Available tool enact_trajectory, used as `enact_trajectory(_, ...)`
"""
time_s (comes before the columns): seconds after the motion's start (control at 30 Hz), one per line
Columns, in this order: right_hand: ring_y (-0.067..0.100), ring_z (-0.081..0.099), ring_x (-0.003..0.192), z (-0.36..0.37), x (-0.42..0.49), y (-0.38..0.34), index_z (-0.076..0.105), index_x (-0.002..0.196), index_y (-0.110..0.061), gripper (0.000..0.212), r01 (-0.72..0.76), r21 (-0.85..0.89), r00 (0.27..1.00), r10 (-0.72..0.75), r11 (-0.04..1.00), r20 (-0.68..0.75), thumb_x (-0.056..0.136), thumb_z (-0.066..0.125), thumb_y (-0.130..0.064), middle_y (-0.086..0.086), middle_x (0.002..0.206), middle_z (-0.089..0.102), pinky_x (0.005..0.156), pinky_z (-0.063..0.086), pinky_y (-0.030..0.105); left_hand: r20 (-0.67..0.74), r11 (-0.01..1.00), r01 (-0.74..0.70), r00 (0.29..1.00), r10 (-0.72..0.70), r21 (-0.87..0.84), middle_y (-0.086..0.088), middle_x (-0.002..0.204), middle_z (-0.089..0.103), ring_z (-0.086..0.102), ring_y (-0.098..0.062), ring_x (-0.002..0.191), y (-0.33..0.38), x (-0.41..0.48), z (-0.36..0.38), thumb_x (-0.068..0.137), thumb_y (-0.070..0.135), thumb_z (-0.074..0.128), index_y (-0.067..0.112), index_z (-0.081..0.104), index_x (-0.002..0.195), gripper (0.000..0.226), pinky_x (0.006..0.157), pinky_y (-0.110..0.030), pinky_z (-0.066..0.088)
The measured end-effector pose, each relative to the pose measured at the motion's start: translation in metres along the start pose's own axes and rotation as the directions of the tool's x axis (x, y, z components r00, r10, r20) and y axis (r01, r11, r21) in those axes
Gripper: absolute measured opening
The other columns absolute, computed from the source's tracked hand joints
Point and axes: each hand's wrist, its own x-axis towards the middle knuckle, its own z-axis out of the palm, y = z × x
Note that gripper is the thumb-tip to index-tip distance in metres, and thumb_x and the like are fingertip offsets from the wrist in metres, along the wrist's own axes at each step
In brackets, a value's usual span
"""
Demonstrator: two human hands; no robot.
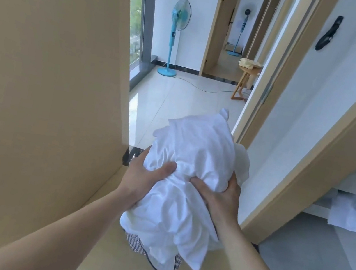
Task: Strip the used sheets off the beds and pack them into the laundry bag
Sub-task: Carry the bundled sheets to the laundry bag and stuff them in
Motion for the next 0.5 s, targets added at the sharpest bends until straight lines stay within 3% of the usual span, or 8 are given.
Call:
enact_trajectory(0.17,0.018,0.055,0.118,0.038,0.094,0.006,0.039,0.141,-0.047,0.113,-0.011,-0.038,0.999,0.012,0.999,0.039,0.039,0.082,-0.072,-0.008,0.13,0.052,0.103,0.047,0.045,-0.048,0.999,0.039,0.998,-0.039,-0.002,0.024,0.095,0.074,0.072,0.0,0.085,-0.013,0.096,-0.002,0.08,0.04,0.08,0.044,0.064,0.107,0.032,0.077,-0.026,0.055)
enact_trajectory(0.23,0.018,0.054,0.12,0.058,0.132,0.016,0.038,0.143,-0.045,0.116,-0.036,-0.039,0.998,0.037,0.999,0.045,0.039,0.083,-0.072,-0.008,0.131,0.05,0.104,0.046,0.046,-0.056,0.999,0.054,0.997,-0.053,0.004,0.02,0.099,0.075,0.073,-0.003,0.089,-0.026,0.14,-0.005,0.079,0.041,0.081,0.042,0.065,0.111,0.036,0.079,-0.028,0.056)
enact_trajectory(0.37,0.016,0.056,0.119,0.102,0.204,0.056,0.038,0.141,-0.046,0.116,-0.096,-0.052,0.995,0.098,0.994,0.023,0.039,0.087,-0.073,-0.009,0.131,0.051,0.103,0.048,0.048,-0.034,0.995,0.097,0.995,-0.097,0.009,0.02,0.102,0.075,0.072,0.0,0.09,-0.068,0.23,-0.011,0.08,0.04,0.08,0.038,0.064,0.119,0.042,0.073,-0.019,0.054)
enact_trajectory(0.5,0.017,0.056,0.12,0.137,0.258,0.117,0.035,0.141,-0.051,0.121,-0.214,-0.081,0.977,0.215,0.974,0.003,0.034,0.083,-0.082,-0.009,0.135,0.05,0.103,0.048,0.049,-0.003,0.97,0.242,0.97,-0.242,0.003,0.012,0.102,0.077,0.074,-0.009,0.094,-0.132,0.306,-0.007,0.078,0.035,0.083,0.031,0.068,0.116,0.041,0.078,-0.027,0.057)
